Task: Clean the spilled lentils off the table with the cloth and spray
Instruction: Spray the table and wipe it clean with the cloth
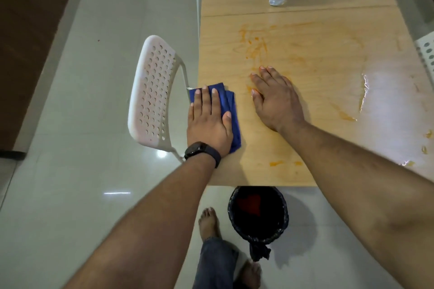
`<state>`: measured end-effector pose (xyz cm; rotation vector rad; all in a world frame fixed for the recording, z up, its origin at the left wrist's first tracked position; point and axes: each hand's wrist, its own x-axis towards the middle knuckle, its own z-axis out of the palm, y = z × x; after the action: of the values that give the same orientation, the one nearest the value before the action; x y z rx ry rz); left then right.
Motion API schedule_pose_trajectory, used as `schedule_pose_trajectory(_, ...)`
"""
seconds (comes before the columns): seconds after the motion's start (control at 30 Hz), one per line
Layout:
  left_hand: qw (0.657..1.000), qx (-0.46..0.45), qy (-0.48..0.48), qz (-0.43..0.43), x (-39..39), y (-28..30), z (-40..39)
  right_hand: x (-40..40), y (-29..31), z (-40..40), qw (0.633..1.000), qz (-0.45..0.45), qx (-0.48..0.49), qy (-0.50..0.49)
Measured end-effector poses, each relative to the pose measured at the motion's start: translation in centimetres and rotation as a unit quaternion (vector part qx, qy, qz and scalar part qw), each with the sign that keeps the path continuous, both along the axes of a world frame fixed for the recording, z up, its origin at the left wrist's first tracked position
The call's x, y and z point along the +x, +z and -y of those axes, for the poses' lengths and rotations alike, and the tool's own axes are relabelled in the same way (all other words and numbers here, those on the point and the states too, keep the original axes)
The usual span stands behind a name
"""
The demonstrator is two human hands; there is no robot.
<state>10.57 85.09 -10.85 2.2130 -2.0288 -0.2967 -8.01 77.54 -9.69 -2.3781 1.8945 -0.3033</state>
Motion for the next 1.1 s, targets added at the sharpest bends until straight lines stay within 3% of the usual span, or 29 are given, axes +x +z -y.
schedule_pose_trajectory(0.2, 0.996, 0.02, -0.086, 0.008, -0.1, 0.1, -9.9, 0.3, 0.5, -0.2, 1.0, -0.009, 0.017, -0.005)
schedule_pose_trajectory(0.53, 0.999, 0.003, -0.024, 0.02, -1.6, 0.1, 0.5, 0.2, 0.1, -0.1, 1.0, -0.008, -0.003, -0.004)
schedule_pose_trajectory(0.87, 0.999, 0.029, -0.042, 0.008, -1.6, 0.1, -12.8, -1.0, 0.7, -2.9, 0.997, 0.081, -0.012, 0.003)
schedule_pose_trajectory(1.1, 0.998, 0.031, -0.045, 0.023, -0.4, 0.2, -8.8, -6.5, -0.7, -11.1, 0.997, 0.077, 0.002, -0.02)
